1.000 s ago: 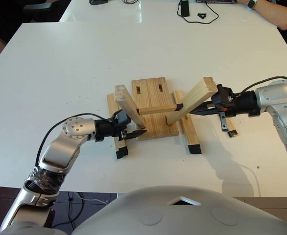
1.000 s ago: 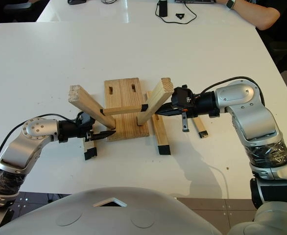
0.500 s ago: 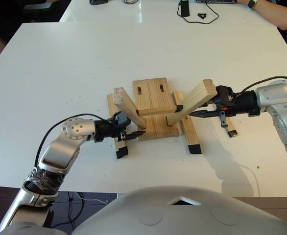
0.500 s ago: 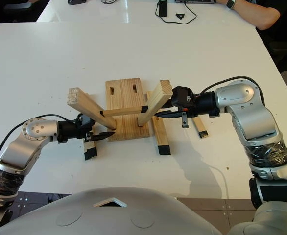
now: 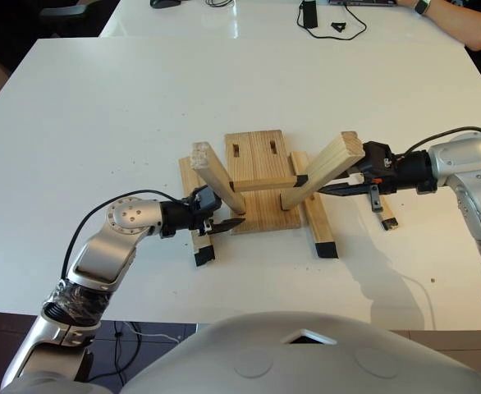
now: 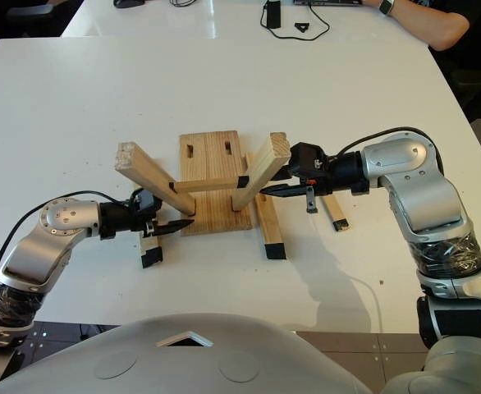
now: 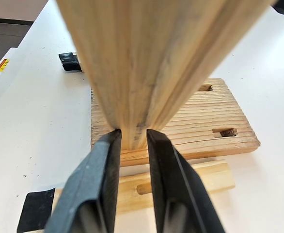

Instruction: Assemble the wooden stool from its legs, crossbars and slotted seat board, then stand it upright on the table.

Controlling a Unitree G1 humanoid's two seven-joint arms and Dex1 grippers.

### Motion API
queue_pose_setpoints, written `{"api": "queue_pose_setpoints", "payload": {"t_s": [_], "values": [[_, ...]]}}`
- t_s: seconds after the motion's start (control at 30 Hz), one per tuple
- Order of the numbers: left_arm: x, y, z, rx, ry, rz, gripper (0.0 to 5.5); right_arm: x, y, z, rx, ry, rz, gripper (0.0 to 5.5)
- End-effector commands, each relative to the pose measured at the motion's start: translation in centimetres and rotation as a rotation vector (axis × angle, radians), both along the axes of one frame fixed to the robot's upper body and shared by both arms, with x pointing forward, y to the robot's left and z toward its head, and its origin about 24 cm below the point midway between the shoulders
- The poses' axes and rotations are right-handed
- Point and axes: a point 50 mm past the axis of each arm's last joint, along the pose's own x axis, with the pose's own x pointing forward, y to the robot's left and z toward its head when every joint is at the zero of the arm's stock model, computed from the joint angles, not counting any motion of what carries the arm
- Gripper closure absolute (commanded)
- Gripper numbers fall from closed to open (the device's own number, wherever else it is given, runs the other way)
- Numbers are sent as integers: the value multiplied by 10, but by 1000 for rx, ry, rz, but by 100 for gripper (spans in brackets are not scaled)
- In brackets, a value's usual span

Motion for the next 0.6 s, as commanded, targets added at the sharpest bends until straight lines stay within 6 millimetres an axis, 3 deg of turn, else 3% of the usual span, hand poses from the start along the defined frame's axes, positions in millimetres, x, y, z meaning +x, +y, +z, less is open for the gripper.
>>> {"api": "queue_pose_setpoints", "payload": {"t_s": [0.03, 0.6], "values": [[-3, -32, 3, -51, -37, -134, 241, -7, 38, 6, 132, -42, 174, 456], [-3, -48, -4, 14, -77, -241, 241, -17, 64, -4, 148, -10, 257, 456]]}}
